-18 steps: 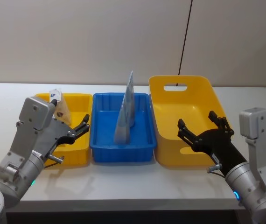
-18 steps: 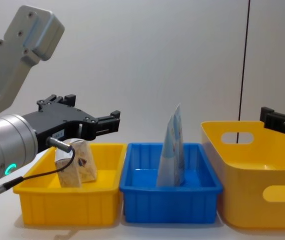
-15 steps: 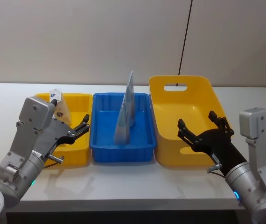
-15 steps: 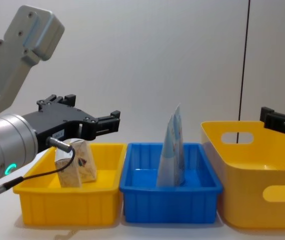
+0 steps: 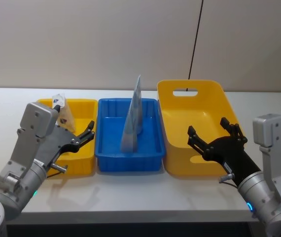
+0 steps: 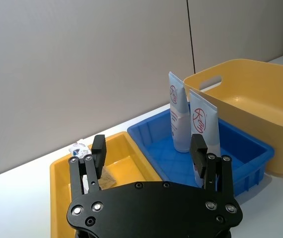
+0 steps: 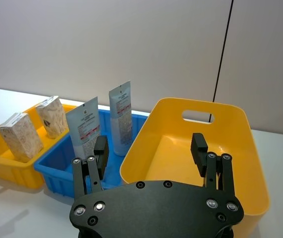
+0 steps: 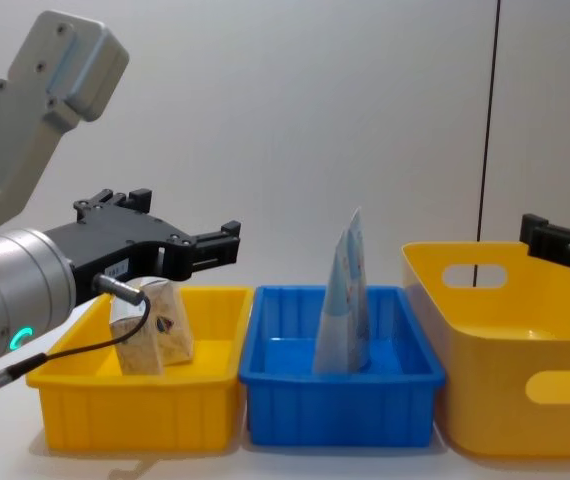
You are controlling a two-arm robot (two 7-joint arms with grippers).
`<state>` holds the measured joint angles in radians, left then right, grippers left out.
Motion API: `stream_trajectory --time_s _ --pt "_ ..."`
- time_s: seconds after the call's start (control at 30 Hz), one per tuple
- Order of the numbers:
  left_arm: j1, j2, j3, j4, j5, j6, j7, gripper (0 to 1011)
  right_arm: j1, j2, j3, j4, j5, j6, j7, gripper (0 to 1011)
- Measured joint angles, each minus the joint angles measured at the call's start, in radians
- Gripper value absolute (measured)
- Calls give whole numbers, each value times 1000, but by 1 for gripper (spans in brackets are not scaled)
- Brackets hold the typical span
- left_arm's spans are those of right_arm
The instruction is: Bimanual collaborative sorting of washing and personal care products
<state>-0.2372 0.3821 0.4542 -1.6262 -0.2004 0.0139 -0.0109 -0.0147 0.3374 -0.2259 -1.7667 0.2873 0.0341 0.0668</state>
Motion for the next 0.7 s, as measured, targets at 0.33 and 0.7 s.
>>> stream_trajectory --time_s 0.33,0.7 --pt "0 0 0 0 0 0 0 1001 0 0 0 0 0 0 0 1000" --pt "11 3 -12 -20 3 53 12 1001 0 0 0 0 0 0 0 1000"
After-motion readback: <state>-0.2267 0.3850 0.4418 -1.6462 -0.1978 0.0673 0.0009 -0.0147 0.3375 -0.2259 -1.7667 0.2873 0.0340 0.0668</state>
